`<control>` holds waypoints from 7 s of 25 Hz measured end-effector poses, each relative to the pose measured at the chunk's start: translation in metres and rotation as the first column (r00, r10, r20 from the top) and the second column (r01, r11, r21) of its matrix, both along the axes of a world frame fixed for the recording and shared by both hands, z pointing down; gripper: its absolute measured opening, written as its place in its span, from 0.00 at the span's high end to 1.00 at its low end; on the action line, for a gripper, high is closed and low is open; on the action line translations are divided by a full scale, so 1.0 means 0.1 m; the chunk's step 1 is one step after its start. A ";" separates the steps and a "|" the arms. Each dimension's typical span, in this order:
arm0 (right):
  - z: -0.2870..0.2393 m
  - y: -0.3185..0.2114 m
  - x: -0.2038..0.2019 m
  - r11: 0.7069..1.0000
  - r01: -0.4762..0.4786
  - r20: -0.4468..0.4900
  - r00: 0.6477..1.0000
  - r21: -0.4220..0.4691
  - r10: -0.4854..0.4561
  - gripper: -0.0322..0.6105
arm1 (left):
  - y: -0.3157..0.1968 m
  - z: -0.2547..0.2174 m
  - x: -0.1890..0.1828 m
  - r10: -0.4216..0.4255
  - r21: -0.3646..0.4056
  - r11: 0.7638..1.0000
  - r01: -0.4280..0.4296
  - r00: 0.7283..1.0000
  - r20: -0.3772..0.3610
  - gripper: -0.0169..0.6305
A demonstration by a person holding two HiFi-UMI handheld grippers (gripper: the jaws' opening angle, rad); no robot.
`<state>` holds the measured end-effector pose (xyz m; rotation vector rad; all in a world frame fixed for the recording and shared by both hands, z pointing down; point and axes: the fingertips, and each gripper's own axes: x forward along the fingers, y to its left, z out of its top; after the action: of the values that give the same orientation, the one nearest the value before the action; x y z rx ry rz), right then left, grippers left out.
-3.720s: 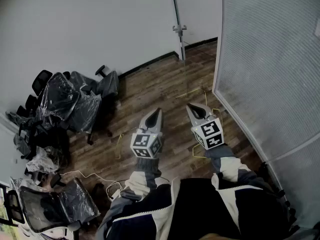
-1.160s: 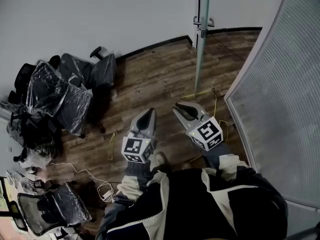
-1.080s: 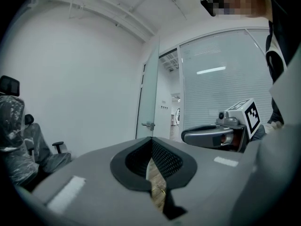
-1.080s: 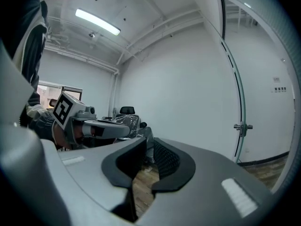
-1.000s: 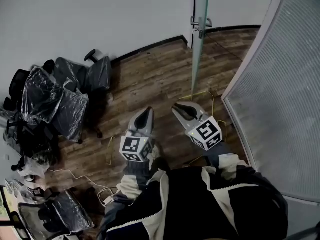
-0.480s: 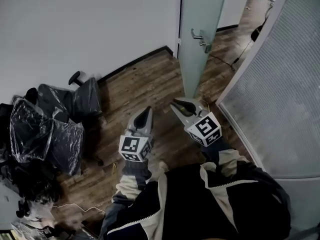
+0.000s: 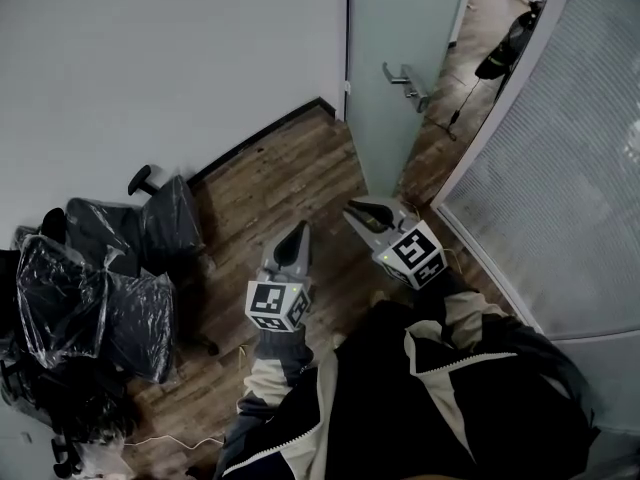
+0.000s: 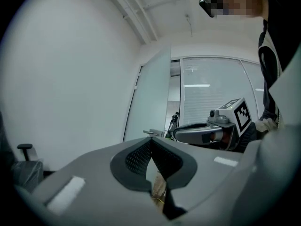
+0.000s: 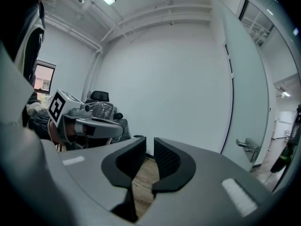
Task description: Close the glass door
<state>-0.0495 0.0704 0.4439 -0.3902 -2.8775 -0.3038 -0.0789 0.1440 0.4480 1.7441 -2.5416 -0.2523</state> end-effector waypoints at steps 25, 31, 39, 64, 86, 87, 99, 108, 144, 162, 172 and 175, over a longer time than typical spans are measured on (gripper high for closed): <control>-0.24 -2.25 -1.86 0.982 -0.123 0.121 0.983 -0.146 0.141 0.86 | -2.32 -0.43 -1.97 0.041 -0.095 0.995 -0.033 0.996 0.081 0.97; -0.20 -2.74 -1.87 0.949 -0.265 0.096 0.954 -0.169 0.284 0.86 | -2.79 -0.35 -2.14 0.128 -0.114 0.986 -0.121 0.990 0.053 0.97; -0.18 -3.38 -1.94 0.843 -0.523 0.076 0.842 -0.128 0.534 0.87 | -3.61 -0.30 -2.37 0.385 -0.086 0.921 -0.381 0.922 0.032 0.97; 0.61 -4.06 -2.28 0.451 -0.441 -0.218 0.483 0.776 0.848 0.69 | -3.93 -0.16 -2.44 0.786 -0.048 0.618 -0.785 0.619 0.005 0.97; 0.86 -4.60 -2.04 0.362 -0.260 -0.263 0.347 0.895 0.900 0.74 | -4.05 -0.06 -2.44 0.810 -0.060 0.583 -0.810 0.585 -0.033 0.97; 0.87 -4.66 -2.02 0.357 -0.256 -0.262 0.341 0.898 0.903 0.73 | -4.07 -0.06 -2.42 0.814 -0.064 0.578 -0.813 0.581 -0.029 0.97; 0.96 -5.54 -1.65 0.244 -0.113 -0.208 0.263 0.963 0.942 0.75 | -4.30 -0.08 -2.20 0.824 -0.096 0.564 -0.820 0.566 0.011 0.97; 0.95 -6.38 -1.40 0.179 -0.075 -0.153 0.271 0.981 0.950 0.77 | -4.73 -0.18 -1.91 0.805 -0.100 0.591 -0.800 0.593 0.008 0.97; 0.95 -7.60 -1.19 0.146 -0.044 -0.125 0.318 0.988 0.940 0.77 | -5.28 0.01 -1.67 0.740 -0.120 0.666 -0.736 0.672 -0.017 0.97; -0.09 -6.21 -1.52 0.483 -0.802 -0.047 0.500 0.350 0.865 0.72 | -5.53 -0.30 -2.11 0.698 -0.071 0.715 -0.695 0.715 0.026 0.97; -0.47 -4.77 -1.77 0.543 -0.831 0.098 0.535 -0.117 0.839 0.95 | -5.36 -0.56 -1.99 0.748 -0.058 0.664 -0.745 0.660 0.075 0.97; -0.38 -4.62 -1.78 0.502 -0.854 0.078 0.496 -0.135 0.865 0.95 | -5.27 -0.55 -2.00 0.763 -0.064 0.647 -0.760 0.642 0.080 0.97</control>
<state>-0.2272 -0.3912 0.4064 1.1244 -2.7706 -0.0148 -0.2788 -0.3826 0.3935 2.6630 -1.5787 -0.0795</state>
